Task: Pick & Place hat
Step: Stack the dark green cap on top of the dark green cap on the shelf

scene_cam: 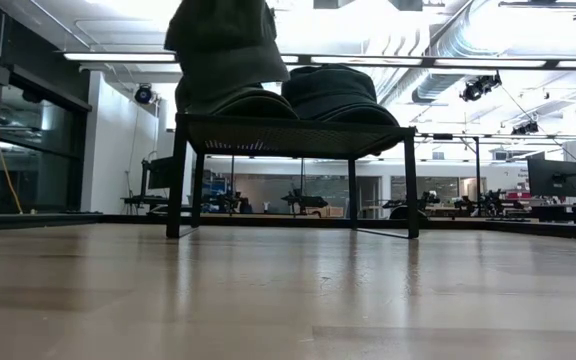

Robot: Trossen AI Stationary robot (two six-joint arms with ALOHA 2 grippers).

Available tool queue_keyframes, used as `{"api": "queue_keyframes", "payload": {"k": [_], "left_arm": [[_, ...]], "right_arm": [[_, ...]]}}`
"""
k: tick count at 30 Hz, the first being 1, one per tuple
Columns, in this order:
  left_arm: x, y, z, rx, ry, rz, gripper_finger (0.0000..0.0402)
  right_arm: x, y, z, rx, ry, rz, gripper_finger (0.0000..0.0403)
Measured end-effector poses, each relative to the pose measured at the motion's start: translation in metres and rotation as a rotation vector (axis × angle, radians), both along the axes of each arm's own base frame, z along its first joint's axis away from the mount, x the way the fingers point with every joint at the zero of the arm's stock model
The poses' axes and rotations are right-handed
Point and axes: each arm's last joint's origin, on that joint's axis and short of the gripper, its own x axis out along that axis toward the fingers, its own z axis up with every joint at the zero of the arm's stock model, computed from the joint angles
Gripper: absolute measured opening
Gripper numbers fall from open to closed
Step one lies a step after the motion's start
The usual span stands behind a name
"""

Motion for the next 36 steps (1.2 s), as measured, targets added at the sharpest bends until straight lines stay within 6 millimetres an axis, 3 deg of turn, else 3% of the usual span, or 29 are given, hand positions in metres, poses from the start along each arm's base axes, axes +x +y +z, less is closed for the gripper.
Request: {"api": "queue_keyframes", "payload": {"k": [9, 17, 25, 36], "left_arm": [[0.018, 0.015, -0.012, -0.009, 0.026, 0.009, 0.0022], [0.036, 0.03, -0.023, 0.054, 0.081, 0.121, 0.0022], [0.043, 0.039, -0.029, 0.107, 0.131, 0.236, 0.0028], [0.056, 0.049, -0.041, 0.128, 0.17, 0.266, 0.0035]], "right_arm": [[0.0, -0.001, 0.0, -0.011, -0.013, -0.035, 0.0122], [0.0, -0.001, 0.0, -0.015, -0.016, -0.047, 0.0122], [0.0, -0.001, 0.0, -0.018, -0.016, -0.057, 0.0122], [0.0, -0.002, 0.0, -0.026, -0.015, -0.067, 0.0122]]}}
